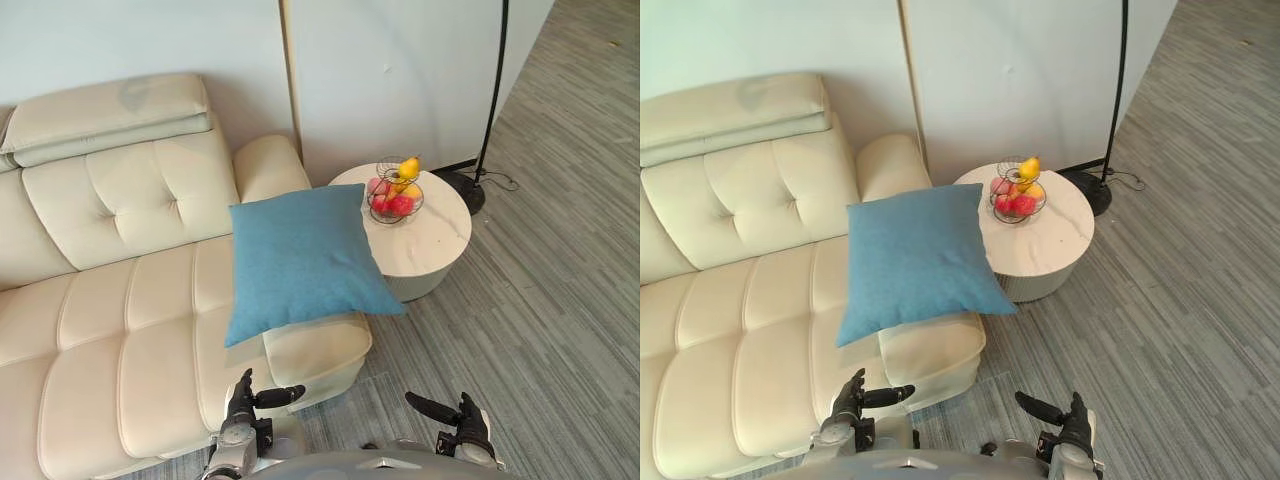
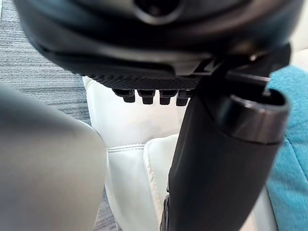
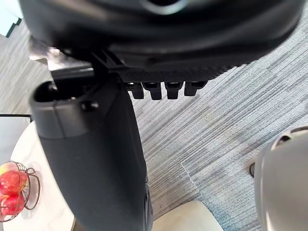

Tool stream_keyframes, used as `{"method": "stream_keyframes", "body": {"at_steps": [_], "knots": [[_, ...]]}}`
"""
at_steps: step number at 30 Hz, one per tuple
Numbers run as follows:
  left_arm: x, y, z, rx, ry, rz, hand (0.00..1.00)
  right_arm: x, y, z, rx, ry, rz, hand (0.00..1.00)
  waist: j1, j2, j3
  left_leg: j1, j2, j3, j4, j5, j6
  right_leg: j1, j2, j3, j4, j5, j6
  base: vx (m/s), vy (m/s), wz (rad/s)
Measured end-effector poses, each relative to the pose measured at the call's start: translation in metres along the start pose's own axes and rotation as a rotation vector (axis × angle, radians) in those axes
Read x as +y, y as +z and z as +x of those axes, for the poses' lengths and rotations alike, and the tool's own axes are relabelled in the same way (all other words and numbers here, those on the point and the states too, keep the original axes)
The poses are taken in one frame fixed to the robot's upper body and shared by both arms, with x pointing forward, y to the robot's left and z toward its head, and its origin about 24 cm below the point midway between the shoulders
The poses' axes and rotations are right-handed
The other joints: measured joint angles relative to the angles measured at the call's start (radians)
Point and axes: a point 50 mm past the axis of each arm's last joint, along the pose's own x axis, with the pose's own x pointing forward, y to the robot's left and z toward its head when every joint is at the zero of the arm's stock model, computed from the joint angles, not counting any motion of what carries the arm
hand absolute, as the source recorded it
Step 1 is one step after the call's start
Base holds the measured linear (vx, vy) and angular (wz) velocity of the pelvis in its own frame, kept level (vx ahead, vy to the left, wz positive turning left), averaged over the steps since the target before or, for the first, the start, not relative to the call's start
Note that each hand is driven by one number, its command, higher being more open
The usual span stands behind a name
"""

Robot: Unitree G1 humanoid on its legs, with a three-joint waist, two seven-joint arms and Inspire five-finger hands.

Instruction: Pick up cushions and gather them together orderly.

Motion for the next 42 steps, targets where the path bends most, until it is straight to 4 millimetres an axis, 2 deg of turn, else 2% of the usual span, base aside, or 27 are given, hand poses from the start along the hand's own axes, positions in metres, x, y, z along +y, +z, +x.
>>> {"method": "stream_keyframes", "body": {"at_steps": [2,3,7,10,15,18,20,24,27,30,33,35,36,38,39,42], "knots": [[0.000,0.000,0.000,-0.001,0.000,0.002,1.00,0.002,0.001,0.000,-0.003,0.005,0.001,1.00,0.001,-0.007,-0.003,0.024,-0.021,-0.001,-0.071,0.006,-0.024,-0.002,-0.018,-0.006,0.004,-0.004,0.013,0.09,0.144,0.32],[0.003,0.002,0.001,-0.004,0.009,0.008,1.00,0.005,0.001,-0.001,-0.003,0.014,0.002,1.00,0.000,-0.023,-0.001,0.042,-0.043,-0.002,-0.118,0.016,-0.031,-0.005,-0.040,-0.021,0.000,-0.002,0.021,0.07,0.133,0.36],[0.005,0.001,0.001,-0.002,0.017,0.019,1.00,0.012,0.002,-0.002,-0.003,0.029,0.013,1.00,0.003,-0.033,-0.007,0.061,-0.080,0.000,-0.149,0.039,-0.010,0.008,-0.073,-0.020,-0.010,0.009,0.040,0.02,0.093,0.13],[0.004,-0.004,-0.001,0.008,0.008,0.036,1.00,0.015,0.001,-0.003,-0.001,0.035,0.015,1.00,0.001,-0.035,-0.019,0.115,-0.109,0.006,-0.251,0.086,-0.001,0.035,-0.091,-0.019,-0.053,0.033,0.060,-0.04,0.037,0.05],[0.006,-0.005,-0.001,0.008,0.009,0.060,1.00,0.014,0.000,-0.005,-0.005,0.027,0.015,1.00,-0.001,-0.039,-0.038,0.152,-0.125,0.007,-0.368,0.155,0.003,0.045,-0.095,-0.021,-0.104,0.070,0.064,-0.07,-0.006,0.02],[0.009,-0.007,-0.002,0.011,0.023,0.061,1.00,0.009,0.013,-0.006,-0.075,0.002,0.030,1.00,-0.009,-0.041,-0.041,0.168,-0.130,0.005,-0.414,0.183,0.005,0.054,-0.093,-0.022,-0.133,0.090,0.065,-0.06,-0.002,0.02],[0.014,-0.009,-0.004,0.005,0.038,0.044,1.00,0.003,0.036,-0.009,-0.181,-0.019,0.050,1.00,-0.023,-0.046,-0.047,0.173,-0.134,0.003,-0.444,0.200,0.010,0.053,-0.092,-0.022,-0.149,0.102,0.067,-0.05,0.013,0.02],[0.029,-0.002,-0.008,-0.053,0.078,-0.001,1.00,-0.013,0.063,-0.014,-0.318,-0.061,0.051,1.00,-0.024,-0.059,-0.062,0.180,-0.141,-0.003,-0.474,0.215,0.012,0.057,-0.092,-0.025,-0.170,0.112,0.069,0.01,0.013,0.04],[0.047,0.019,-0.010,-0.150,0.126,-0.022,1.00,-0.024,0.086,-0.018,-0.423,-0.086,0.030,1.00,-0.024,-0.060,-0.069,0.185,-0.147,-0.007,-0.489,0.219,0.016,0.065,-0.088,-0.027,-0.187,0.119,0.073,0.03,0.010,0.03],[0.058,0.041,-0.012,-0.244,0.155,-0.054,1.00,-0.030,0.100,-0.019,-0.477,-0.092,0.017,1.00,-0.023,-0.052,-0.078,0.185,-0.156,-0.015,-0.497,0.222,0.021,0.067,-0.087,-0.032,-0.203,0.125,0.075,0.06,0.014,0.06],[0.063,0.057,-0.015,-0.313,0.177,-0.062,1.00,-0.032,0.111,-0.018,-0.508,-0.087,0.006,1.00,-0.023,-0.045,-0.083,0.183,-0.160,-0.020,-0.502,0.224,0.023,0.068,-0.086,-0.032,-0.215,0.129,0.074,0.03,0.006,0.03],[0.065,0.075,-0.016,-0.376,0.186,-0.070,1.00,-0.032,0.123,-0.017,-0.541,-0.082,-0.004,1.00,-0.023,-0.045,-0.083,0.171,-0.162,-0.035,-0.503,0.226,0.026,0.066,-0.082,-0.034,-0.229,0.137,0.068,0.02,0.002,0.12],[0.065,0.079,-0.015,-0.388,0.188,-0.072,1.00,-0.032,0.127,-0.017,-0.552,-0.078,-0.008,1.00,-0.023,-0.045,-0.083,0.166,-0.162,-0.038,-0.503,0.226,0.027,0.064,-0.081,-0.034,-0.236,0.141,0.067,0.00,0.000,0.07],[0.064,0.095,-0.014,-0.432,0.198,-0.087,1.00,-0.025,0.149,-0.015,-0.602,-0.058,-0.026,1.00,-0.023,-0.046,-0.076,0.140,-0.162,-0.041,-0.503,0.235,0.033,0.050,-0.075,-0.033,-0.266,0.164,0.064,-0.02,0.004,0.00],[0.064,0.097,-0.014,-0.436,0.197,-0.089,1.00,-0.025,0.151,-0.015,-0.607,-0.056,-0.030,1.00,-0.023,-0.047,-0.074,0.138,-0.162,-0.041,-0.503,0.236,0.033,0.050,-0.074,-0.033,-0.269,0.166,0.063,-0.06,0.009,0.01],[0.060,0.128,-0.013,-0.516,0.200,-0.128,1.00,-0.009,0.182,-0.016,-0.672,-0.017,-0.036,1.00,-0.021,-0.053,-0.029,0.098,-0.162,-0.055,-0.505,0.257,0.036,0.021,-0.069,-0.035,-0.291,0.193,0.055,-0.06,0.006,0.03]]}}
